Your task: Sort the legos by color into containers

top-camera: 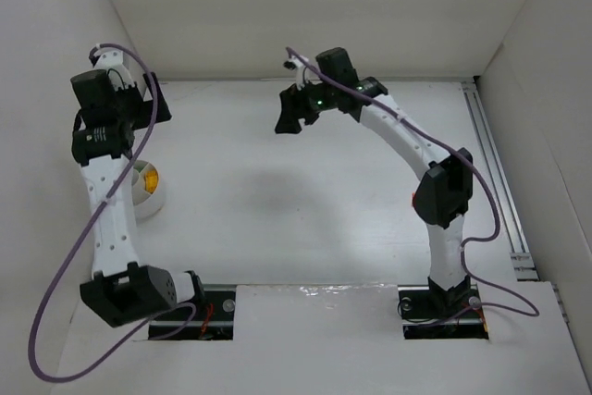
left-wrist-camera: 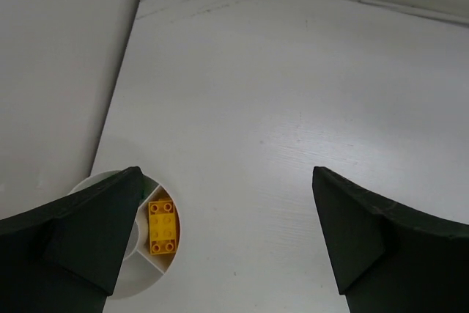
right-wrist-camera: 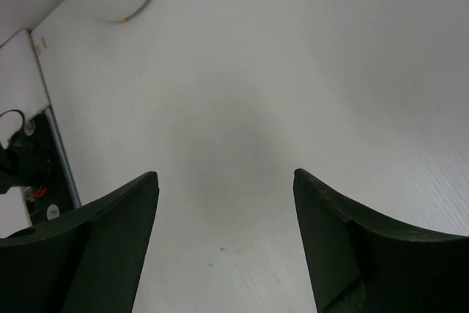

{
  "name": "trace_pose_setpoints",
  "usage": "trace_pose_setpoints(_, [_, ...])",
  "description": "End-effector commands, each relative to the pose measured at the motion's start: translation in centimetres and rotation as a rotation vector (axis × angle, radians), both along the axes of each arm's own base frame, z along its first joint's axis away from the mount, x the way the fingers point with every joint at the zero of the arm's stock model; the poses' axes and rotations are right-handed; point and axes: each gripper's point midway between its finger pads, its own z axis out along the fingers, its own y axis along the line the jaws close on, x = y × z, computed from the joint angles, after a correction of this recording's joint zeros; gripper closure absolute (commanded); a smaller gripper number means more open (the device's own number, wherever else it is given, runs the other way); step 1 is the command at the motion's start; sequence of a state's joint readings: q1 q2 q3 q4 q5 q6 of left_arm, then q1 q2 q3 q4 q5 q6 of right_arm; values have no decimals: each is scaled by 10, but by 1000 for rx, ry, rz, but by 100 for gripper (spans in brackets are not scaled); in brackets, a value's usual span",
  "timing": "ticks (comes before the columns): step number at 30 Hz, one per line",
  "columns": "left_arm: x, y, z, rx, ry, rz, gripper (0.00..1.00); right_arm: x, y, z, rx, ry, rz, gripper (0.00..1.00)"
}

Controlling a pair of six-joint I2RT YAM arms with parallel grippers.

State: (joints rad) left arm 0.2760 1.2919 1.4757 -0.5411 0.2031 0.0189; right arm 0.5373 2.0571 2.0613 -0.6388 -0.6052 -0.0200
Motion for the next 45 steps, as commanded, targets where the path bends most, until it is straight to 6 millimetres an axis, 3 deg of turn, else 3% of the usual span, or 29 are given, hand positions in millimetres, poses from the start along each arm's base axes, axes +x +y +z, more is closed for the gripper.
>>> trace_pose_setpoints(1, [-32, 4, 35, 36, -111, 71, 0, -11, 44, -2, 65, -36, 65, 20])
trace_pose_setpoints(3, [-43, -6, 33, 59, -94, 8, 0, -16, 58, -2, 81, -37, 73, 20])
trace_pose_setpoints(5, [-58, -11, 17, 75, -12, -37, 0, -19, 65, -7, 90, -3, 67, 20])
trace_pose_setpoints(8, [-73, -9, -1, 65, 80, -32, 2, -16, 64, -10, 89, 20, 28, 19])
trace_pose_setpoints(9, [-81, -11, -14, 49, 132, -45, 8, -16, 62, -16, 77, 29, 19, 19])
trace_pose_setpoints(12, [-105, -17, -40, 2, 205, -67, 21, -5, 41, -21, 72, 52, -40, 19])
trace_pose_setpoints(13, [-110, -17, -44, -7, 204, -66, 30, -2, 35, -22, 67, 64, -68, 19])
trace_pose_setpoints(15, [-109, -20, -43, 3, 201, -95, 32, 4, 19, -28, 58, 78, -111, 19])
trace_pose_setpoints(17, [-109, -21, -48, 24, 249, -155, 32, 5, 10, -31, 54, 83, -126, 19])
trace_pose_setpoints(18, [-107, -21, -51, 30, 270, -185, 32, 6, 2, -43, 38, 107, -140, 19])
trace_pose_setpoints(19, [-110, -21, -67, 25, 345, -216, 32, 3, 1, -40, 39, 105, -140, 20])
trace_pose_setpoints(20, [-110, -19, -70, 35, 364, -246, 32, 5, -5, -39, 40, 104, -151, 20])
trace_pose_setpoints(24, [-116, 4, -96, 44, 449, -280, 23, 9, -20, -44, 35, 114, -180, 20])
trace_pose_setpoints(26, [-119, 17, -118, 32, 524, -325, 22, 12, -26, -48, 30, 122, -191, 20])
trace_pose_setpoints(30, [-103, 35, -123, 41, 558, -445, 22, 13, -33, -47, 40, 130, -194, 21])
trace_pose_setpoints(34, [-75, 49, -106, 151, 523, -518, 25, 17, -37, -53, 36, 137, -203, 21])
trace_pose_setpoints(36, [-66, 46, -105, 216, 525, -564, 26, 18, -40, -53, 41, 141, -203, 21])
trace_pose_setpoints(43, [-32, 64, -89, 433, 480, -455, 26, 18, -39, -58, 40, 153, -196, 21])
trace_pose_setpoints(44, [-25, 78, -84, 497, 463, -400, 26, 18, -39, -58, 40, 153, -196, 21])
trace_pose_setpoints(45, [-23, 78, -91, 523, 472, -392, 26, 18, -39, -58, 40, 153, -196, 21])
